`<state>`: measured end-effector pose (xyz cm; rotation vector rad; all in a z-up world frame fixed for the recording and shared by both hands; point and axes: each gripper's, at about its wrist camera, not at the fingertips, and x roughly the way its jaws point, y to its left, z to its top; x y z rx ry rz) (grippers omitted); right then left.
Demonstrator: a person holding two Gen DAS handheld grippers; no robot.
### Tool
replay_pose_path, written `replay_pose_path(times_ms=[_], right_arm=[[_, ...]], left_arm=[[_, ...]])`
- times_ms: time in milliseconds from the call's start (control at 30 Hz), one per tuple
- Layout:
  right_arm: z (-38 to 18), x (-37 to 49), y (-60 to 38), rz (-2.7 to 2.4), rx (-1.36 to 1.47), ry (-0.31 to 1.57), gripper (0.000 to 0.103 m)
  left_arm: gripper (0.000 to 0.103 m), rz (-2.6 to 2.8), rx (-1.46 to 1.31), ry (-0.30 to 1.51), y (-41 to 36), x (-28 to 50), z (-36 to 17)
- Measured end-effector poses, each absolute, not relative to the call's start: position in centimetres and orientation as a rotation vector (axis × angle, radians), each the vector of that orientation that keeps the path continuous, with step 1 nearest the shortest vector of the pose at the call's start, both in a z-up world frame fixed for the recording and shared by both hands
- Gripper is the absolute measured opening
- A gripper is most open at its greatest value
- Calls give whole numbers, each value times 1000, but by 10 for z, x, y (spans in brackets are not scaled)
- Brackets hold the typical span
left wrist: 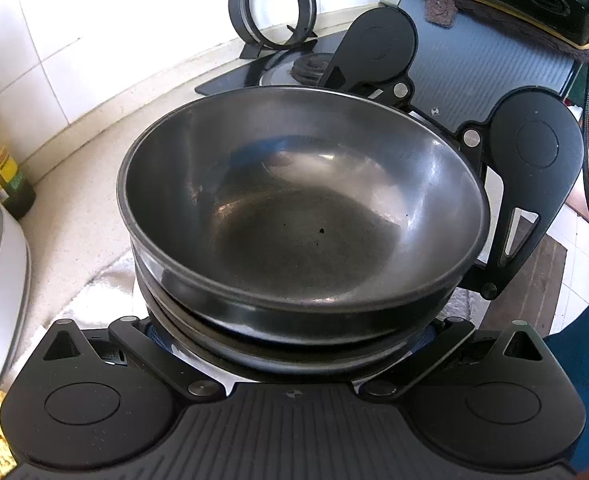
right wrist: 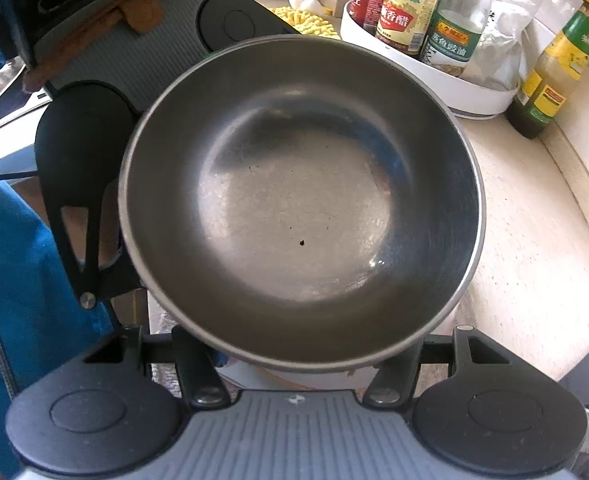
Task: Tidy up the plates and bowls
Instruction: 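Carry the stacked steel bowls with both grippers over the floral plates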
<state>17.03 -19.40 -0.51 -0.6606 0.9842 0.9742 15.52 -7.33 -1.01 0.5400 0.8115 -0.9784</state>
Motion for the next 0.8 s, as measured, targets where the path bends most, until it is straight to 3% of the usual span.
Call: replay_pose_path(times_ms=[800], right_arm=[[7,163,-193,939,-671,972,81]], left_arm=[[103,-933,516,815,-73,164,-13]])
